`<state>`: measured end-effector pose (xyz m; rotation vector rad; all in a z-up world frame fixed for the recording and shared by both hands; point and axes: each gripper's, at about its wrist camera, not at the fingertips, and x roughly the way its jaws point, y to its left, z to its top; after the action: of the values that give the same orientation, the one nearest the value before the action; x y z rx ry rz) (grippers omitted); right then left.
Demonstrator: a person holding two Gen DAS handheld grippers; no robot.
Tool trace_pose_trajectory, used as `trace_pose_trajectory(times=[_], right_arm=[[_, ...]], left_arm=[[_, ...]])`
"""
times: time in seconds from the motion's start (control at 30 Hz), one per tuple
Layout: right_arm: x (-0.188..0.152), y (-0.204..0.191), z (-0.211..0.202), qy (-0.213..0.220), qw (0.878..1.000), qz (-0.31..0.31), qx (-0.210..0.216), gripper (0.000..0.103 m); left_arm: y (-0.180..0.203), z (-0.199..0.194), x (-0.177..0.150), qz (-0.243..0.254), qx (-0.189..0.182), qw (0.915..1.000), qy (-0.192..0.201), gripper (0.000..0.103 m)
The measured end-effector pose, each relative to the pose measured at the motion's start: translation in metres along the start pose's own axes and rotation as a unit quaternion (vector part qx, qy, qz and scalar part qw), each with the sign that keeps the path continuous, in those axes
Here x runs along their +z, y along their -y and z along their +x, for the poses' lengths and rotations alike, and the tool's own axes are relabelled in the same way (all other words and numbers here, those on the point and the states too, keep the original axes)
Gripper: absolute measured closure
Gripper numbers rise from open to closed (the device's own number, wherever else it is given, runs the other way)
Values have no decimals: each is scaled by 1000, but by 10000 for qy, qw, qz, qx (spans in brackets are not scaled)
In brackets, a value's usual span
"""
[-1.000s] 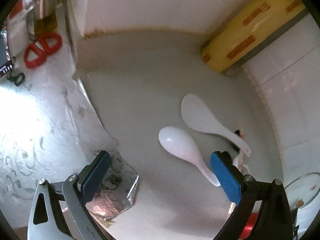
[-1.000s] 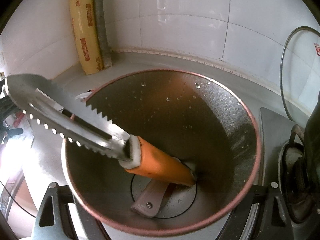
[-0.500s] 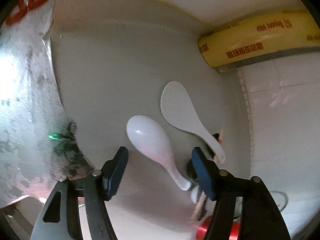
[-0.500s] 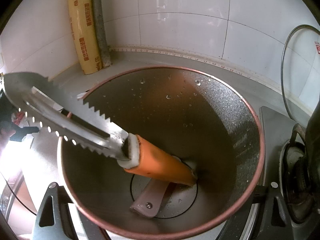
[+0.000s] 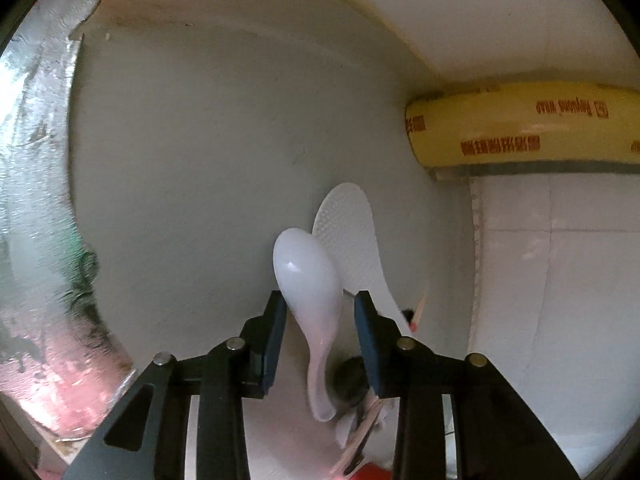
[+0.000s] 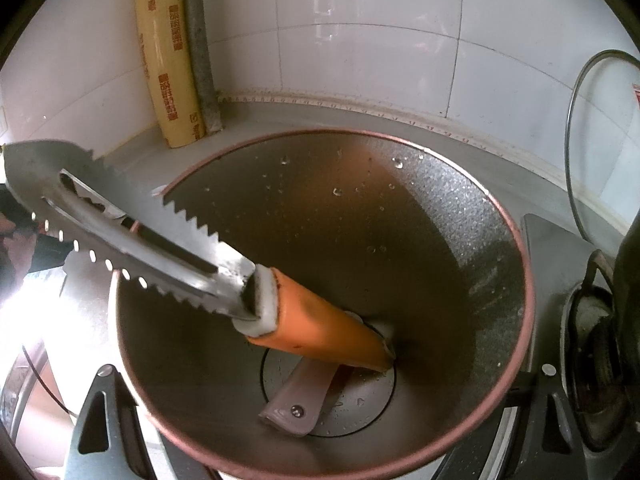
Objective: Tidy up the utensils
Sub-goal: 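Lower the left tool onto a white plastic spoon and close it, then lift the white spoon off the counter with the left tool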
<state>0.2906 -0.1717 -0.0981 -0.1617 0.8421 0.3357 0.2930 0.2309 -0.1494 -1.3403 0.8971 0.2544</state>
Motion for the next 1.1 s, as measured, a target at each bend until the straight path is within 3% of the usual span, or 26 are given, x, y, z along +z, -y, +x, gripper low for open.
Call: trace_pose_trajectory(times=[0.23,0.37,0.8,1.1], right_arm=[[0,-2,1,-9,10000,7,-4,13],[0,-1,0,-11,10000,6,-2,13],[-1,-4,1,-21,10000,-9,-65,12],[-1,-4,0,-22,10000,-4,-94,13]], left_arm=[[1,6,7,-58,56,9999,106,79],[5,9,7,82,63,9998,169,92],[7,2,-4,462,86,9986,240,94],[32,-28,-21,1196,166,9919,394,94]])
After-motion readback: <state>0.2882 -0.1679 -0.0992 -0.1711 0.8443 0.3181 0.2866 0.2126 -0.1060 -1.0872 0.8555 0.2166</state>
